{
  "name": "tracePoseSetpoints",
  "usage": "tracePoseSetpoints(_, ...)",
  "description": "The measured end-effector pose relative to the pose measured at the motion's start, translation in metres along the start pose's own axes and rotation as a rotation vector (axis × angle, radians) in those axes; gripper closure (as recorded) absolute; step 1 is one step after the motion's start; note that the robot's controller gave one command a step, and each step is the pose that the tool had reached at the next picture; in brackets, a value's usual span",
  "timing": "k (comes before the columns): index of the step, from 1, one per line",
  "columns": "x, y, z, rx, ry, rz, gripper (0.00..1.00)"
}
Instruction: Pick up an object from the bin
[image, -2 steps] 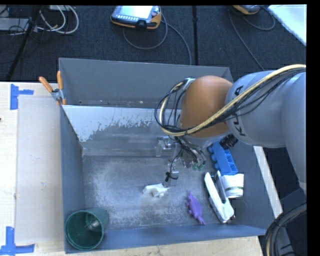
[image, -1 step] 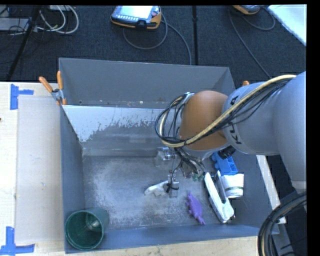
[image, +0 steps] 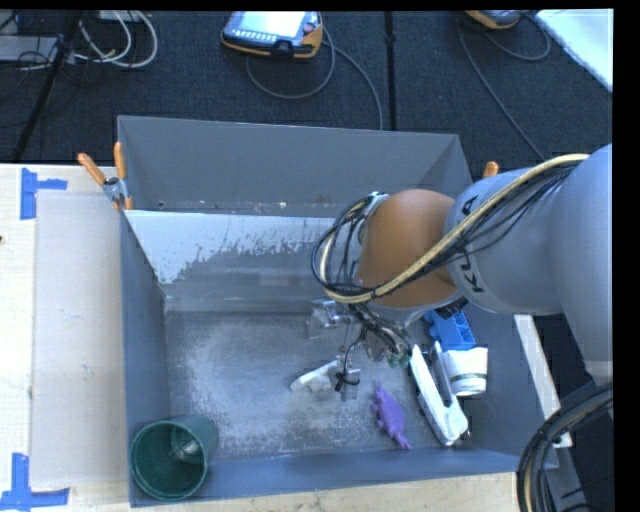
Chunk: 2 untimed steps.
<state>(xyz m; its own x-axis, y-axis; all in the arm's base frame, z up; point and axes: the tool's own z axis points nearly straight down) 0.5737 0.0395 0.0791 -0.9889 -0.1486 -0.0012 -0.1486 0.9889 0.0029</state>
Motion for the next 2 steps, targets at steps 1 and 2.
tracePoseSetpoints(1, 0.0015, -0.0028, 0.0023, -0.001, -0.001, -0.127, 0.00)
tracePoseSetpoints(2, 0.0030, -0.0118, 0.0042, -0.001, 0.003, 0.011, 0.00)
